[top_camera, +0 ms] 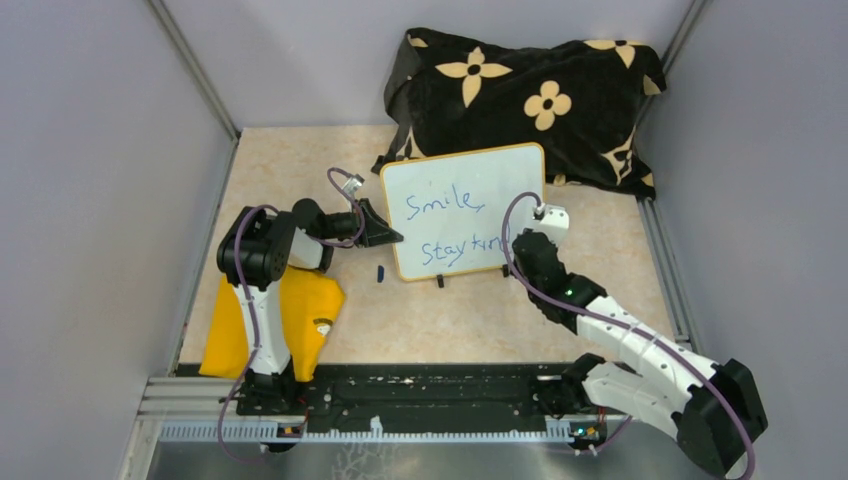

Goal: Write a sentence on the whiteboard

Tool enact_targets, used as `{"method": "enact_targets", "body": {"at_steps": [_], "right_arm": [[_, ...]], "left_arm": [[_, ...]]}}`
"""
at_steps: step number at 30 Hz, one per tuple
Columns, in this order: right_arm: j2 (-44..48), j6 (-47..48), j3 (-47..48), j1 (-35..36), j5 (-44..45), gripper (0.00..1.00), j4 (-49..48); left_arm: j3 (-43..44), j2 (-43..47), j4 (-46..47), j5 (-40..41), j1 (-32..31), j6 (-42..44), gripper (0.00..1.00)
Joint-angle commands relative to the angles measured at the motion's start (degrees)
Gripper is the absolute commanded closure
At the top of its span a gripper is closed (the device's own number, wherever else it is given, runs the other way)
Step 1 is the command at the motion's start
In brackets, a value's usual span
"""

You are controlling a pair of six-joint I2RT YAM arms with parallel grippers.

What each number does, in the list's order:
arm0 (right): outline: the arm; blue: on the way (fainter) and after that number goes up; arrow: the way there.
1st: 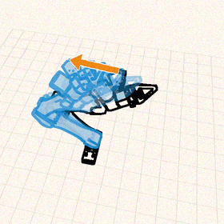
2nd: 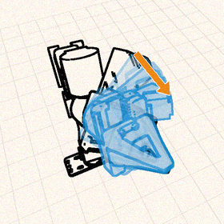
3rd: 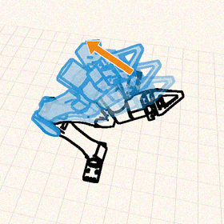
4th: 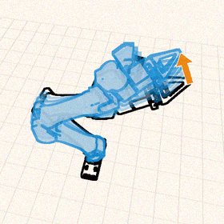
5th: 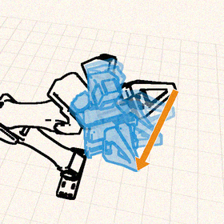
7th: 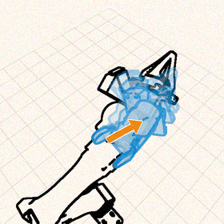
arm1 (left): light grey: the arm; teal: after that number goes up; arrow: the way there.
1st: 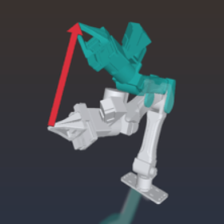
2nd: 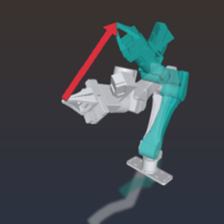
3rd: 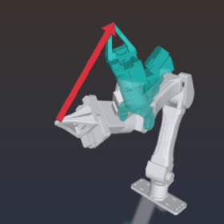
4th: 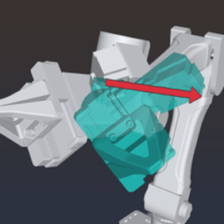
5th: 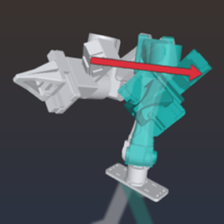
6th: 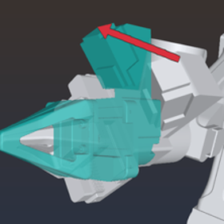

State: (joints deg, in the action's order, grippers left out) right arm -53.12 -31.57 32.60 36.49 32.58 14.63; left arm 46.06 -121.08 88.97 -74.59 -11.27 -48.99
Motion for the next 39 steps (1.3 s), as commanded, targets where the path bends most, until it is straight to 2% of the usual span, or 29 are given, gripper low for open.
{"method": "enact_targets", "body": {"at_steps": [1,13,25,32,39], "right_arm": [[-1.0,1.4,4.6,-1.4,2.3,1.0,-3.3],[-1.9,2.3,6.5,-1.9,1.4,1.0,-4.1],[9.9,3.9,4.9,-1.9,-4.9,1.0,1.2],[11.2,6.4,3.3,-0.8,-11.0,1.0,-4.6],[6.2,9.1,4.2,4.8,-7.0,1.0,-10.1]], "left_arm": [[-0.6,-3.5,6.8,0.0,-0.2,1.0,1.0],[-0.6,-3.6,6.6,0.0,-0.2,1.1,1.0],[-0.6,-3.3,6.5,0.0,-0.2,1.3,1.0],[-0.5,-3.4,6.9,0.0,-0.2,0.9,1.0],[-0.6,-3.6,6.8,0.0,-0.2,1.1,1.0]]}}
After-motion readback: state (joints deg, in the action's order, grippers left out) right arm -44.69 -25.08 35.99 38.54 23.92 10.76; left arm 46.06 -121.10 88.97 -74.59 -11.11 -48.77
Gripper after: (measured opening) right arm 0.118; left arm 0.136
